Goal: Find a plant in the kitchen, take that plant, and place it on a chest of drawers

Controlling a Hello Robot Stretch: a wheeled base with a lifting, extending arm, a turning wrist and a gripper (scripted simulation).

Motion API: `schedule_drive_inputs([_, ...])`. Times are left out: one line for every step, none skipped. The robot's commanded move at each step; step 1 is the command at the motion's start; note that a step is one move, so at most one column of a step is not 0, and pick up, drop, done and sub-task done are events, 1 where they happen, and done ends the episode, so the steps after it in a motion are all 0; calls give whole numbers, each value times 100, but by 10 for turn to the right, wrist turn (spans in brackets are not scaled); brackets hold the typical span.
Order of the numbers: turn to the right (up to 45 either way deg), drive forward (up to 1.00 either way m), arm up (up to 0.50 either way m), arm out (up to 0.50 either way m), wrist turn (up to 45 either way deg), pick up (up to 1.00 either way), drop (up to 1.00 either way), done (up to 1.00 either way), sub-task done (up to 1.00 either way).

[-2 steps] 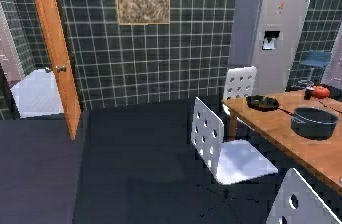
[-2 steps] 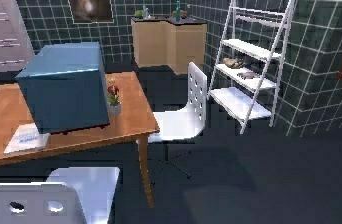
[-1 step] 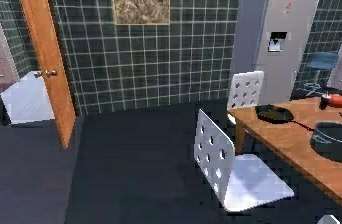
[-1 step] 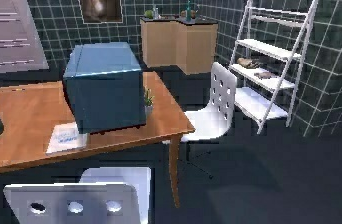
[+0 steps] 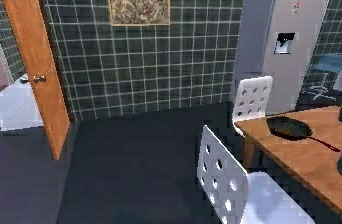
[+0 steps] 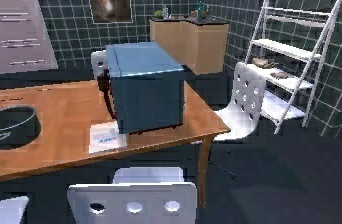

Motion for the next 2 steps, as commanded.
schedule_drive_inputs([450, 0, 0, 0, 0, 0, 0, 0, 0])
schedule_drive_inputs([450, 0, 0, 0, 0, 0, 0, 0, 0])
